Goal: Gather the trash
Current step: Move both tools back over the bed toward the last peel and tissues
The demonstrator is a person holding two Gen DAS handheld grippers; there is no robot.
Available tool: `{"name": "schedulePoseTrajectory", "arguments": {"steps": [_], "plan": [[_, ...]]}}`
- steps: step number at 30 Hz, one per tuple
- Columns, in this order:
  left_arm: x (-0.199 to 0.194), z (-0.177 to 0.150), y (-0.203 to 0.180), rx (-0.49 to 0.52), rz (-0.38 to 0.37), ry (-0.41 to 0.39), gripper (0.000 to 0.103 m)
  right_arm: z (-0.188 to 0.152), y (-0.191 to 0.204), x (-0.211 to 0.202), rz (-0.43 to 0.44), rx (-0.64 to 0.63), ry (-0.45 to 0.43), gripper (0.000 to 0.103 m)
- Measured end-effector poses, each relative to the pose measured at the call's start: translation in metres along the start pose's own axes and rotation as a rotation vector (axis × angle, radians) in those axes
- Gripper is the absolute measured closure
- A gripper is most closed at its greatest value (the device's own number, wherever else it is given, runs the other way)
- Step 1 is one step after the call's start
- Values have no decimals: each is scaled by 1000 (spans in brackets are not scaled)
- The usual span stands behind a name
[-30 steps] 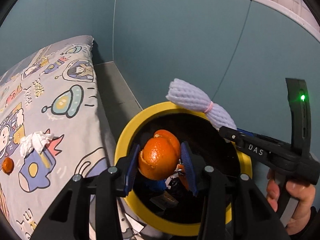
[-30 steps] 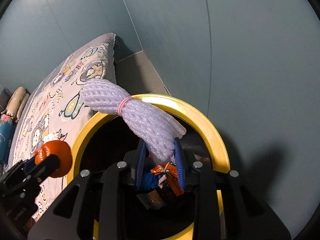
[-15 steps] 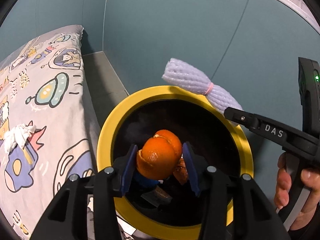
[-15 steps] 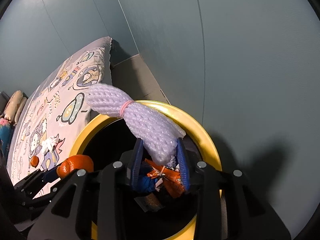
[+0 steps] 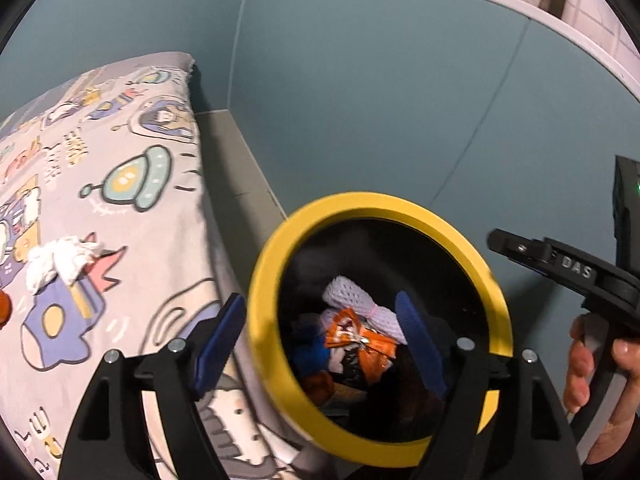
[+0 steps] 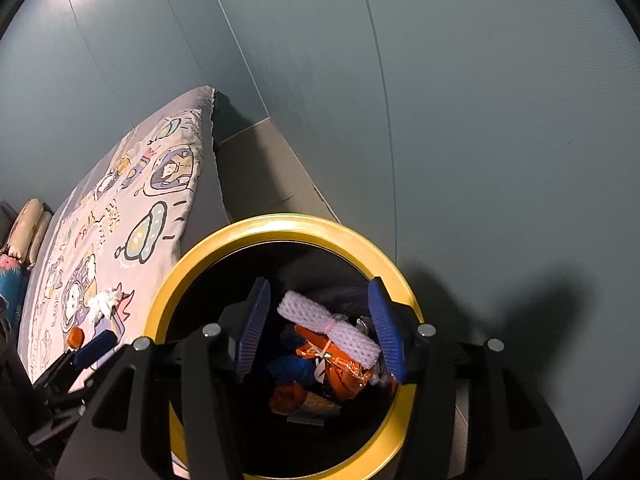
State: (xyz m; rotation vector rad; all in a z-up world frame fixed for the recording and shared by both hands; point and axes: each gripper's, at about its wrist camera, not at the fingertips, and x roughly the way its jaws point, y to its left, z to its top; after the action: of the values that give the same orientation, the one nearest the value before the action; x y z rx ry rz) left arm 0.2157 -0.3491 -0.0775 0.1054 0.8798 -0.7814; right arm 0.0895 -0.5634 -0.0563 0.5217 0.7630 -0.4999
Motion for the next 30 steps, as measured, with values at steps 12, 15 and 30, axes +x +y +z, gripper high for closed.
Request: {"name": "schedulePoseTrajectory", "arguments": {"steps": [12, 15, 30], "plan": [[-40, 8, 68, -117, 133, -87, 15, 1, 62, -10, 59, -74, -44, 40], [-54, 8, 90, -145, 169, -107, 13, 2, 82, -11, 88, -98, -50, 38], [-105, -6, 221, -306, 389, -143, 12, -7, 210, 14, 235, -238, 3, 35]]}}
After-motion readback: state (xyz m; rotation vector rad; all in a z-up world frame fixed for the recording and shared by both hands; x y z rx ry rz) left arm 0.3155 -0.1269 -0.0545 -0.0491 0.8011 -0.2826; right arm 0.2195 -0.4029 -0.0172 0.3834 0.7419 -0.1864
